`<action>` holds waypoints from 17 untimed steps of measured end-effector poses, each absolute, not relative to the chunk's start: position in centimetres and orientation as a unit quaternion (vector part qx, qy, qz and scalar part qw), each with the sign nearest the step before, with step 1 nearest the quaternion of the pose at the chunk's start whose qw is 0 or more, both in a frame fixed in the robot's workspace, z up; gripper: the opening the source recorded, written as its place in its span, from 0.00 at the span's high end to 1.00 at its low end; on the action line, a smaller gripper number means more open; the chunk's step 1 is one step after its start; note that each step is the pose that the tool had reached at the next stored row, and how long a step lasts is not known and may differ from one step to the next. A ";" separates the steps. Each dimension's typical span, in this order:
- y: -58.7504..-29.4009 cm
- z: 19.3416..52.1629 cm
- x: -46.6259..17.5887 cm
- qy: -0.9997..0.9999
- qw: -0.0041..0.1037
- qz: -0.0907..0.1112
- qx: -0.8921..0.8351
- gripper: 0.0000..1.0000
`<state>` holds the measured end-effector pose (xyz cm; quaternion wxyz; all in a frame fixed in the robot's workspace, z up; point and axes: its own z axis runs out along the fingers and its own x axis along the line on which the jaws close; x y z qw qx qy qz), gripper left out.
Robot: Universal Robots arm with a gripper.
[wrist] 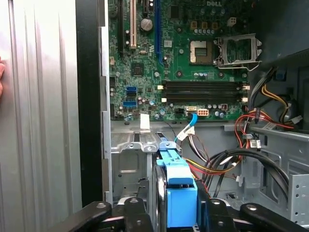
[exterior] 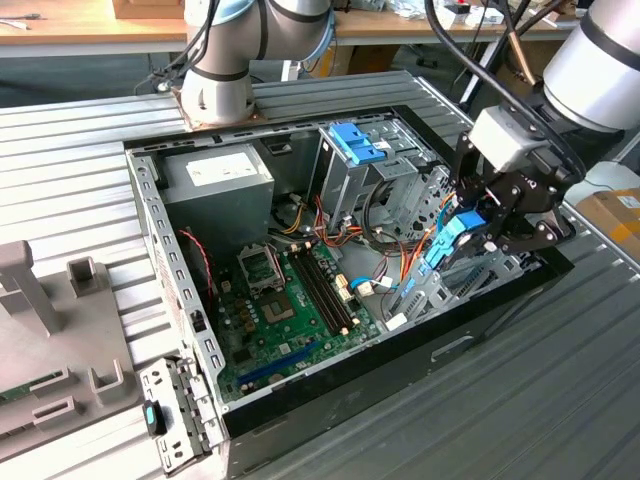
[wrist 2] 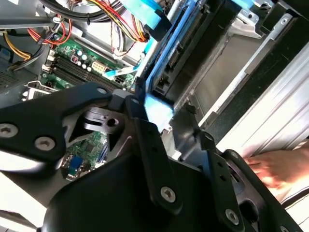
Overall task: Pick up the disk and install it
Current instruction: 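Insert the disk into the insertion slot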
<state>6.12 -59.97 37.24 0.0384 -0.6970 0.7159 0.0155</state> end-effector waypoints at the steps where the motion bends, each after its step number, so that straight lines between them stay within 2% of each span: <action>1: -60.0 37.1 6.1 0.716 0.038 0.015 -0.697 0.49; 2: -60.0 37.4 6.1 0.716 0.039 0.016 -0.697 0.49; 3: -60.0 37.8 6.1 0.716 0.039 0.016 -0.697 0.42; 17: -60.0 37.9 6.1 0.716 0.039 0.016 -0.697 0.42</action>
